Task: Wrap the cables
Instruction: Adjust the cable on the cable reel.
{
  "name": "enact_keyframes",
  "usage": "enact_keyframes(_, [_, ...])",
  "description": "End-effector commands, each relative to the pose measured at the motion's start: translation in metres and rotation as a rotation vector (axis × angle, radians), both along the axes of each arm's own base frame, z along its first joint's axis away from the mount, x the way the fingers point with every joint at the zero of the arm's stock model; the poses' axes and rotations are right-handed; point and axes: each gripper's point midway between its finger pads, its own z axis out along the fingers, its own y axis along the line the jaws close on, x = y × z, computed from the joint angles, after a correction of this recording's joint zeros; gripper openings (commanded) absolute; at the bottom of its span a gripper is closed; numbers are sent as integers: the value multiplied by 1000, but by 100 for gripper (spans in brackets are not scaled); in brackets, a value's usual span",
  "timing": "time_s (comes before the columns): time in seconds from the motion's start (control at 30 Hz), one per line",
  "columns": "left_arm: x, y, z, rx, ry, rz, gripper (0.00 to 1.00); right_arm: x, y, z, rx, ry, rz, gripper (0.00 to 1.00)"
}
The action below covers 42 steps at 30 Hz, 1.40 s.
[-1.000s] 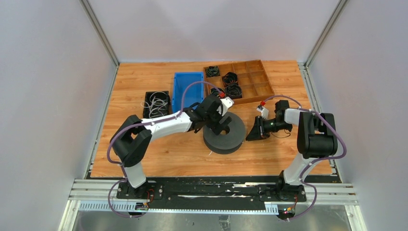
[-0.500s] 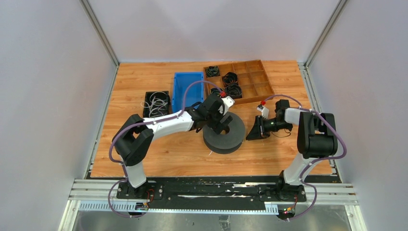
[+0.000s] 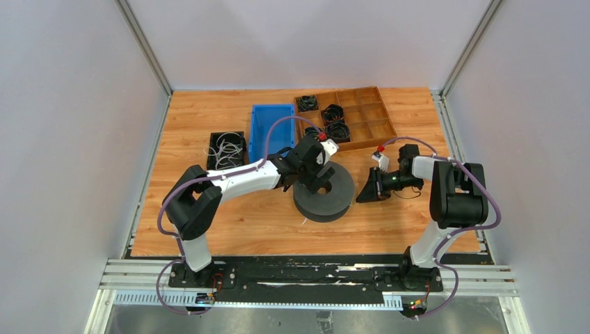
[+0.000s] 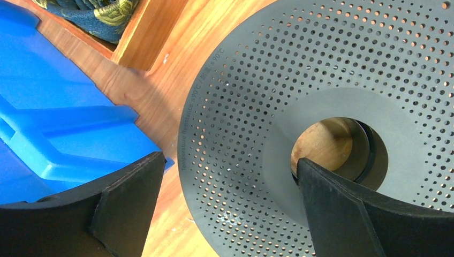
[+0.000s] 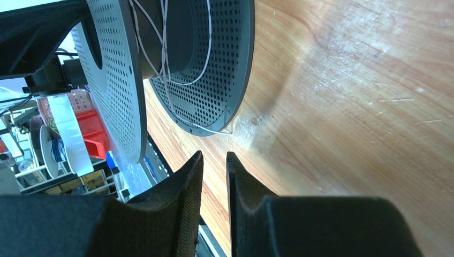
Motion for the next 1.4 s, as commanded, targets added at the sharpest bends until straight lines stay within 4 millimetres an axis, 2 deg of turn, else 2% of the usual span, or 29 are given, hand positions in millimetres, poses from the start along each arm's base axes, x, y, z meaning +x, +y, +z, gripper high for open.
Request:
enact_keyframes(0.0, [-3,0,-1,23,29,-3,98,5,-4,3,24,7,-14,22])
enact_keyframes(0.2, [-13,-4,-15,27,105,-16,98,5,-4,4,27,3,-16,22])
enact_keyframes(0.5, [-17,-7,-19,3,135,-6,100,6,-4,4,34,4,-16,22])
enact_keyframes(0.77, [-9,-9,-8,-58,114,93,88,16,6,11,94,-37,-45,18])
enact_keyframes(1.13, [0,-15,-17,-125,128,216,79,21,14,-6,67,29,-57,15])
enact_keyframes(1.37, [0,-15,-22,-148,151,273,76,21,17,-7,66,39,-46,15])
